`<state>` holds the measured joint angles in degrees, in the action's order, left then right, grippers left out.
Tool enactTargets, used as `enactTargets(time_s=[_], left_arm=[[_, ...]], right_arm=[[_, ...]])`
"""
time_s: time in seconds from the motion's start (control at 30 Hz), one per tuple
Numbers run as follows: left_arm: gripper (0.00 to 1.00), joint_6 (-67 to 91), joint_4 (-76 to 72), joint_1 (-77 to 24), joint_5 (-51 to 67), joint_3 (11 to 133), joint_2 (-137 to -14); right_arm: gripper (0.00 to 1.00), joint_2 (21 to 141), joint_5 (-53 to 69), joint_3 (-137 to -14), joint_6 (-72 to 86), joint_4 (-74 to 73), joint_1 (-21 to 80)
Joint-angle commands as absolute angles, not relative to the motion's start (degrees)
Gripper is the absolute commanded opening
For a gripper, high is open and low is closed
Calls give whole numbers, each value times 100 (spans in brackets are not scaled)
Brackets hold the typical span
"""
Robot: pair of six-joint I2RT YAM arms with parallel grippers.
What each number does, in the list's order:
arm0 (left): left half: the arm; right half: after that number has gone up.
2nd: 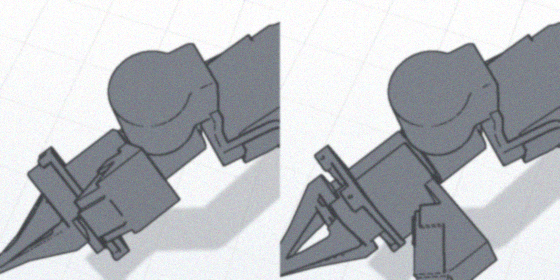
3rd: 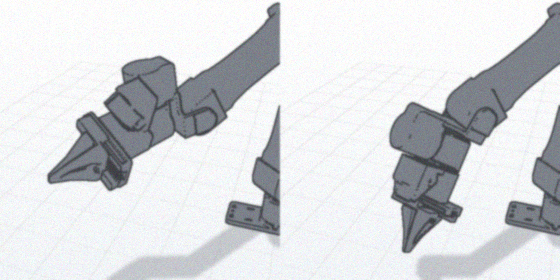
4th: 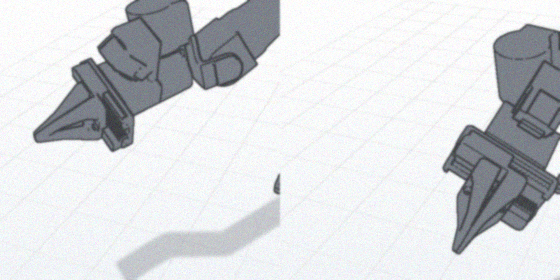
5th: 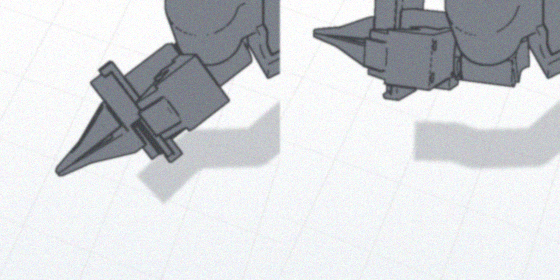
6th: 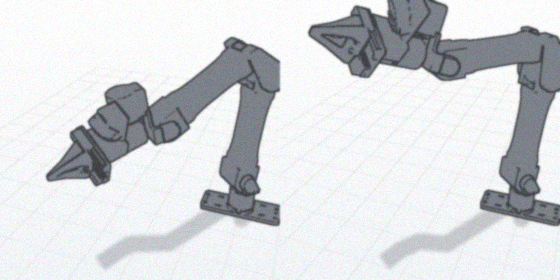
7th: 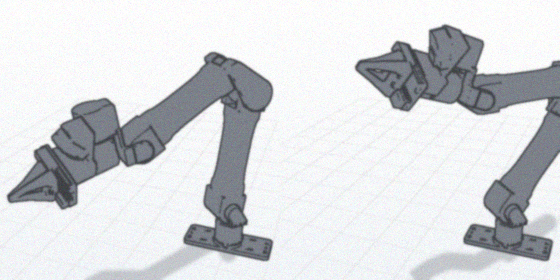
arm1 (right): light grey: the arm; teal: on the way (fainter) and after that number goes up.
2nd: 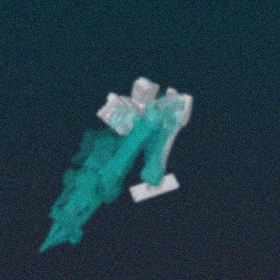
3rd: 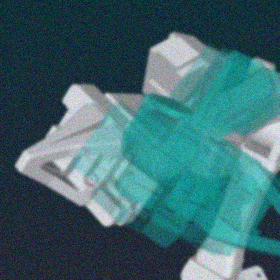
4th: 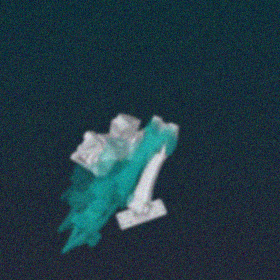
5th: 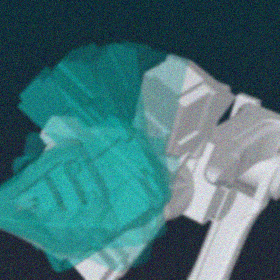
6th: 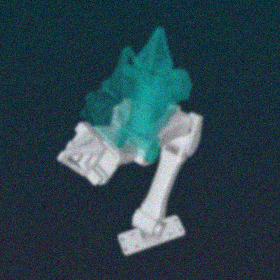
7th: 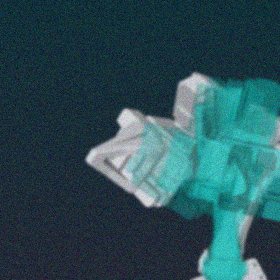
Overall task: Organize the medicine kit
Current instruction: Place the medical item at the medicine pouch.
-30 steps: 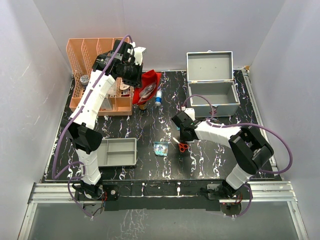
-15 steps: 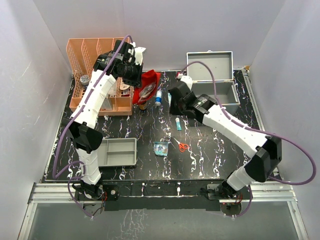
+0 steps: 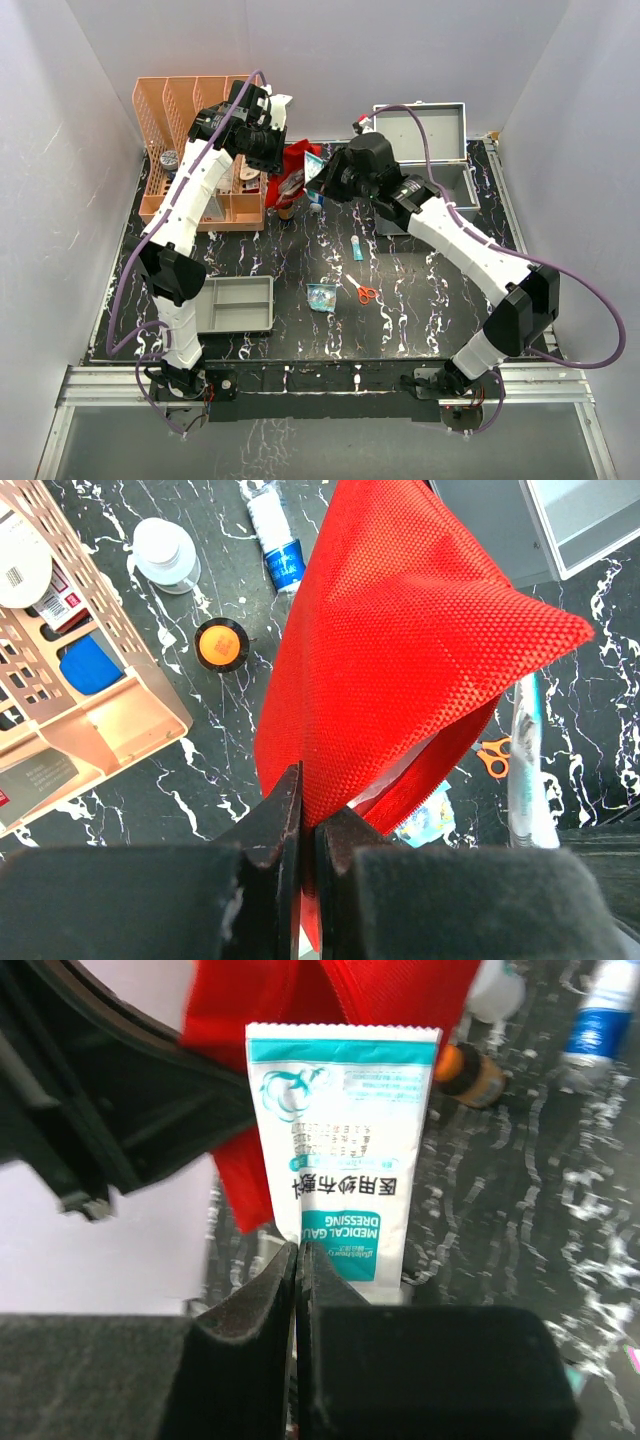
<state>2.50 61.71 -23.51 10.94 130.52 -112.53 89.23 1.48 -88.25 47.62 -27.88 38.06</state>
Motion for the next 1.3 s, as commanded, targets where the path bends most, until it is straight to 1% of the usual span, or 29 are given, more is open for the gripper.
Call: enactTargets(time_s=[0.0,0.37,0.6,0.73,0.9,1.0,1.1,1.27], left_arm=[[0,224,6087,-2382,1087,13228,-11131],[0,208,5917,-2382,929,13210,-11131],[0,254,5731,-2382,779,13091,-11116],[0,296,5641,-2383,678,13086,-11114],[0,274,5633,-2380,625,13087,-11095],[0,262,5658,-2383,630,13087,-11076],[0,282,5664,-2381,631,13086,-11073],[0,257,5674,-2383,585,13085,-11061]], right_arm=[[0,8747,1218,-8572,5745,-1200,3369],[0,8779,2053,-7878,7386,232,3164],[0,8741,2263,-7842,7865,465,3160],[0,8648,2325,-7585,8132,659,3164],[0,8577,2288,-6902,8835,1599,3164],[0,8639,2243,-6725,9034,2026,3164],[0,8789,2198,-6538,9412,2753,3155],[0,9135,2197,-6495,9919,3756,3158]])
